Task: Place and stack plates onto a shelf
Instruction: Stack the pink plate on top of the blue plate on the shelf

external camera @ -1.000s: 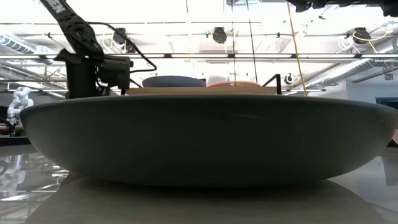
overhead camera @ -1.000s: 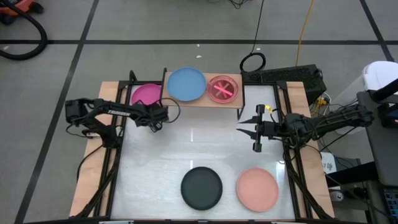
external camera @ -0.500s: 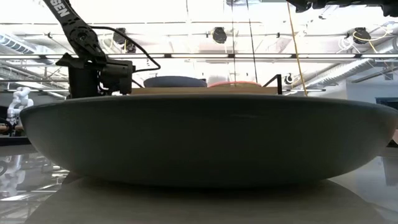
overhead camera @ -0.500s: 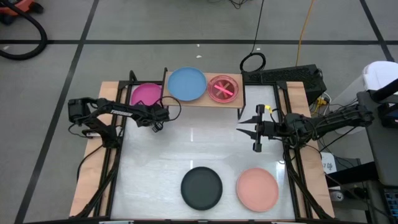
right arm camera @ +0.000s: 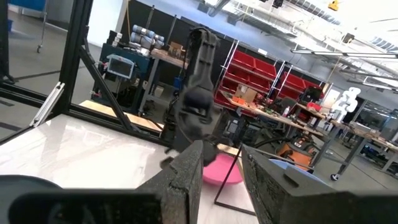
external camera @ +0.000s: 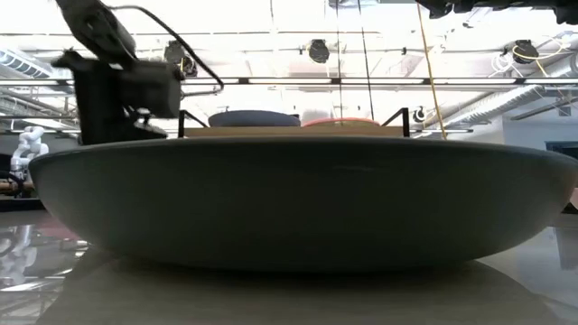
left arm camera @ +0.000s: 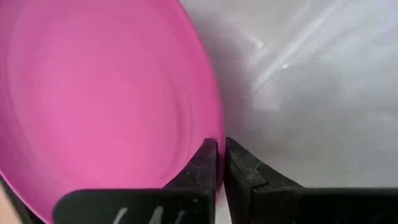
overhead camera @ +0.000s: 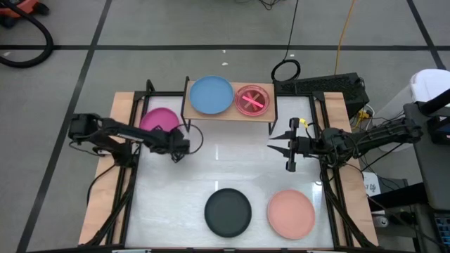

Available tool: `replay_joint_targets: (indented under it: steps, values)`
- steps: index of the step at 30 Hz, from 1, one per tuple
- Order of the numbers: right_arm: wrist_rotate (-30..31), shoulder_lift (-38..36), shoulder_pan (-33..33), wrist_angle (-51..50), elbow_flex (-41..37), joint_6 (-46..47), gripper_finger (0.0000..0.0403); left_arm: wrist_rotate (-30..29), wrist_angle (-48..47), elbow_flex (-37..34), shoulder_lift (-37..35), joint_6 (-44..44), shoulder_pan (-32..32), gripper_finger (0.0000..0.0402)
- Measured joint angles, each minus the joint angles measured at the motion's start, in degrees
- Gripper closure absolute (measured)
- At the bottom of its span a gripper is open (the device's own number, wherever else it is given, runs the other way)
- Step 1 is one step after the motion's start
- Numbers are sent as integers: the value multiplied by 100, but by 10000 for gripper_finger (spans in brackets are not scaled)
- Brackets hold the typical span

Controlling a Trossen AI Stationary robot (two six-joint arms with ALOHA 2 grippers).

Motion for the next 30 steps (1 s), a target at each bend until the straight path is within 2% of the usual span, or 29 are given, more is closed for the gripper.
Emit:
replay_joint_targets:
  steps: [4, 8, 12, 18, 24, 26, 30]
  values:
    - [-1, 0, 0, 4, 1, 53, 310, 101, -4, 109, -445, -751, -828, 391]
    - [-1, 0, 0, 13, 1, 73, 310, 73, 94, 593, -891, -1125, -1638, 391]
    - [-1, 0, 0, 64, 3, 107, 310, -420, 180, 1338, -1112, -1048, -2250, 391]
    - [-1, 0, -1, 87, 3, 132, 310, -820, 145, 2369, -1081, -366, -2658, 391]
    - [-1, 0, 0, 77, 3, 151, 310, -1372, 69, 2966, -1078, 300, -2672, 391]
    - [-1, 0, 0, 78, 3, 141, 310, -1637, 93, 3140, -1071, 771, -2600, 391]
    - [-1, 0, 0, 88, 3, 122, 310, -2050, 546, 3433, -1084, 2303, -2268, 391]
